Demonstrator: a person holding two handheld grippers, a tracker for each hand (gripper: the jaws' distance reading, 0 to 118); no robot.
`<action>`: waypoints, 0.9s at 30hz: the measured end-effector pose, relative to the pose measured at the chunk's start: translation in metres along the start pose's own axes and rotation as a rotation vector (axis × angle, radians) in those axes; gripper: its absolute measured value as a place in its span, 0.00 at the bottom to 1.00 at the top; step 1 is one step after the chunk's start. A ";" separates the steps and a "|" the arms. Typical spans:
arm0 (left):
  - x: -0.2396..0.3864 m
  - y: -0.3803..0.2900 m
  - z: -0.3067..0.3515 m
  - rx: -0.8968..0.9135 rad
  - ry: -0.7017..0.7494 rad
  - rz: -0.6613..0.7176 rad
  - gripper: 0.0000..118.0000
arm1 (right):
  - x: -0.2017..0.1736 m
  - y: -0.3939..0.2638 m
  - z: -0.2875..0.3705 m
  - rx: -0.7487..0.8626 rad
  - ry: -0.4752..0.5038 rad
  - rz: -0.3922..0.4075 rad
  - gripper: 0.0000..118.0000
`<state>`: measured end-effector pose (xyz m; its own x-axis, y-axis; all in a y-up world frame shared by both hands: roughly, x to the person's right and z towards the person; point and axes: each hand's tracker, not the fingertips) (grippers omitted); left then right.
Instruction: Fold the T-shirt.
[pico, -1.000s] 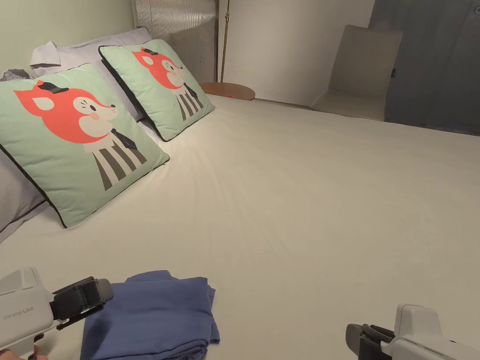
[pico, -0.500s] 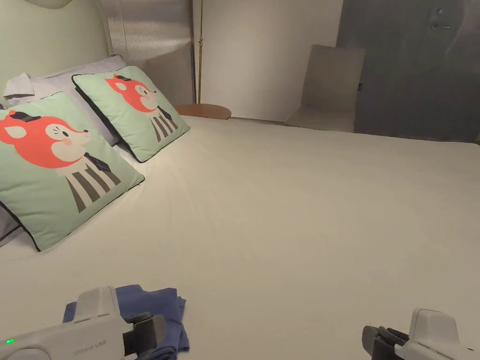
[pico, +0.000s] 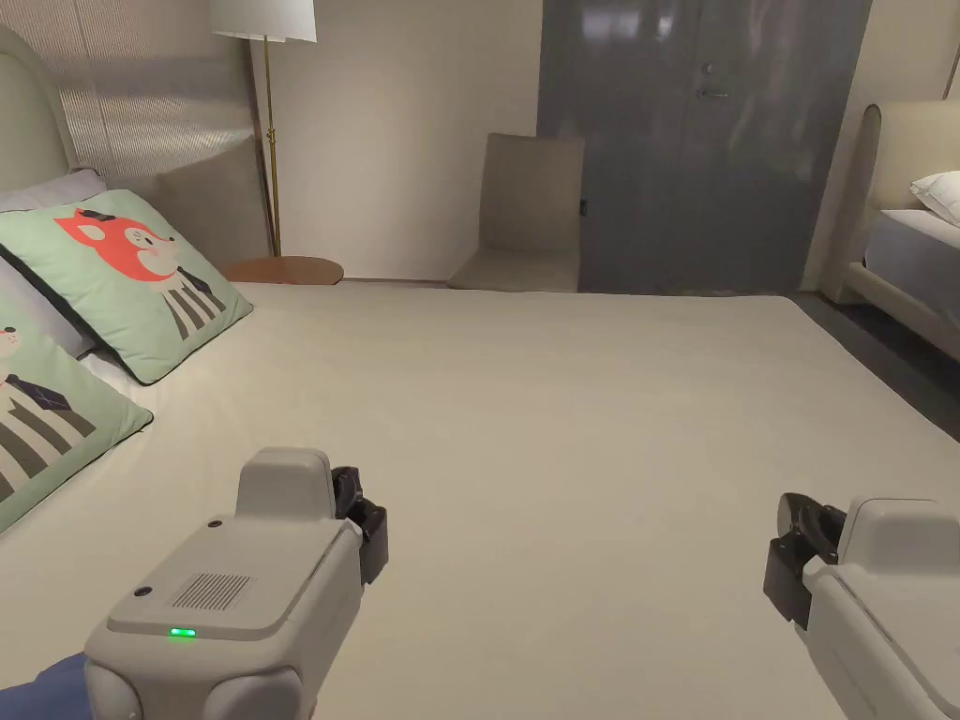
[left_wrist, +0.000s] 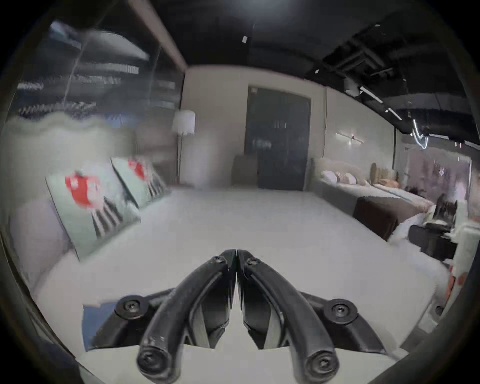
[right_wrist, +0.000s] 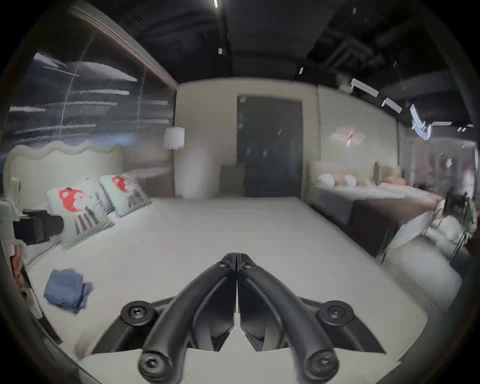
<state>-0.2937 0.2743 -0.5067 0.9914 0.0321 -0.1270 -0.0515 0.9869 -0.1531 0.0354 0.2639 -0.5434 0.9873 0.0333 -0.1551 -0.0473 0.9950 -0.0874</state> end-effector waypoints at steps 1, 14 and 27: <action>0.006 0.007 0.003 0.063 0.018 -0.021 0.00 | 0.002 0.008 0.004 0.055 -0.026 0.019 0.00; 0.049 0.022 0.019 0.241 0.102 -0.089 0.00 | 0.006 0.031 0.020 0.219 -0.114 0.079 0.00; 0.050 0.023 0.018 0.226 0.108 -0.070 0.00 | 0.005 0.032 0.017 0.209 -0.096 0.086 0.00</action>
<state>-0.2434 0.3013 -0.4988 0.9723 -0.0430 -0.2299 0.0575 0.9967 0.0566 0.0414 0.2974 -0.5303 0.9913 0.1180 -0.0580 -0.1098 0.9855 0.1293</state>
